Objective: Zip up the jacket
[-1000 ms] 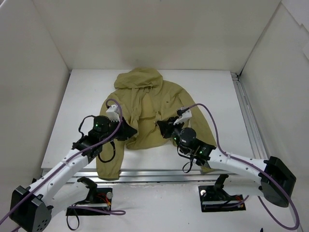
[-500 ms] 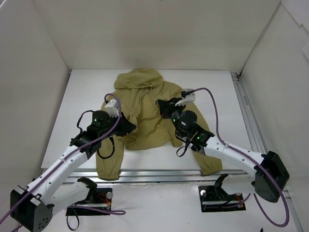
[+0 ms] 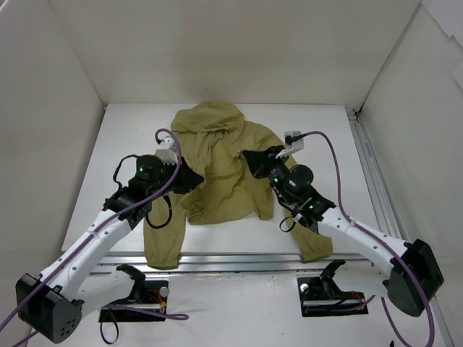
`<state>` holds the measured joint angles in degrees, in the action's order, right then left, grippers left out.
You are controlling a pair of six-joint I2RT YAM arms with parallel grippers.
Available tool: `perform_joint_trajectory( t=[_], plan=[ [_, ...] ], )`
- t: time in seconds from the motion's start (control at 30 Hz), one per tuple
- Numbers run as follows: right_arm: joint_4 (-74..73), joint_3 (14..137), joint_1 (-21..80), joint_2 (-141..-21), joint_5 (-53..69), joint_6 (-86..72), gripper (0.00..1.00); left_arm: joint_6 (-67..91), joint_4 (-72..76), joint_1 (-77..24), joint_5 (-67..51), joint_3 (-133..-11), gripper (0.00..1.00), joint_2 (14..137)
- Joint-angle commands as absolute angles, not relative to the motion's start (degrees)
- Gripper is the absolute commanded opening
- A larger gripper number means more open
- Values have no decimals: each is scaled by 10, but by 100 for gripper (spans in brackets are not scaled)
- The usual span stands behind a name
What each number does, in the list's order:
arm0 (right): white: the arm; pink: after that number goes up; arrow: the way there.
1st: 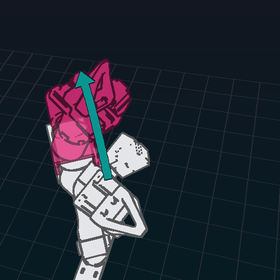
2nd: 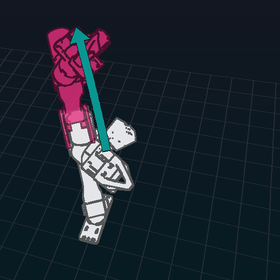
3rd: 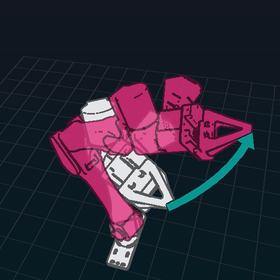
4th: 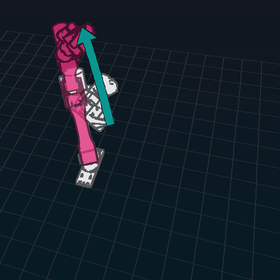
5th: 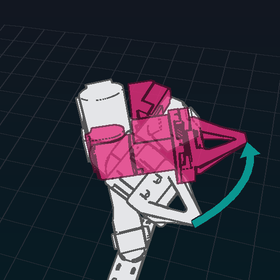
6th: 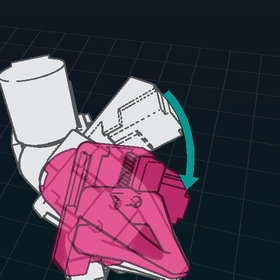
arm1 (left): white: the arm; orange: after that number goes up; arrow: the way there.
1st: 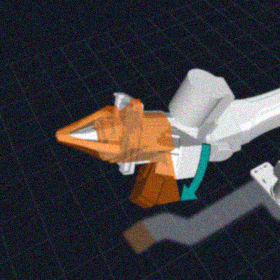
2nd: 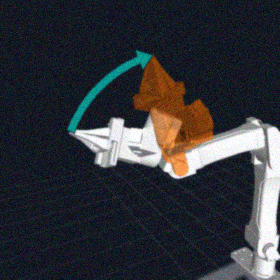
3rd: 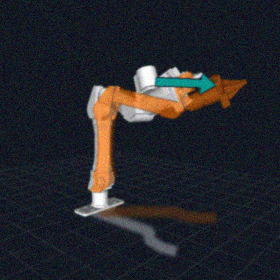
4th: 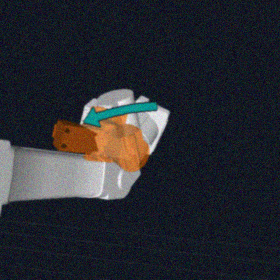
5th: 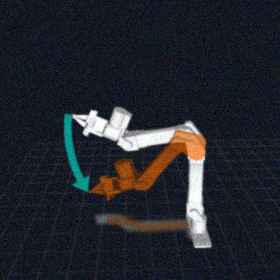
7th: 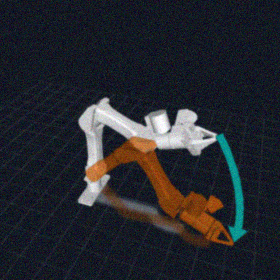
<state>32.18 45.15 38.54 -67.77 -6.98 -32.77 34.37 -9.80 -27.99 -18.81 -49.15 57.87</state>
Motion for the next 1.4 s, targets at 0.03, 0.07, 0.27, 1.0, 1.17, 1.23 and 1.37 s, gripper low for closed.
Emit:
perform_joint_trajectory(
  t=[0.03, 0.07, 0.27, 1.0, 1.17, 1.23, 1.37],
  plan=[
    [395, 418, 401, -611, -83, -280, 0, 310, -55, -275, -181, -563, 0, 583],
    [395, 411, 408, -607, -82, -277, 0, 303, -50, -275, -180, -566, 0, 583],
    [423, 365, 423, -608, -88, -263, 0, 274, 19, -275, -183, -543, 0, 586],
    [520, 351, 452, -665, -101, -273, 0, 278, 243, -275, -265, -468, 0, 583],
    [528, 356, 454, -672, -99, -275, 0, 270, 244, -280, -266, -475, 0, 587],
    [530, 359, 456, -677, -95, -279, 0, 267, 248, -286, -265, -475, 0, 588],
    [533, 364, 461, -682, -89, -279, 0, 264, 249, -291, -266, -479, 0, 593]
  ],
)
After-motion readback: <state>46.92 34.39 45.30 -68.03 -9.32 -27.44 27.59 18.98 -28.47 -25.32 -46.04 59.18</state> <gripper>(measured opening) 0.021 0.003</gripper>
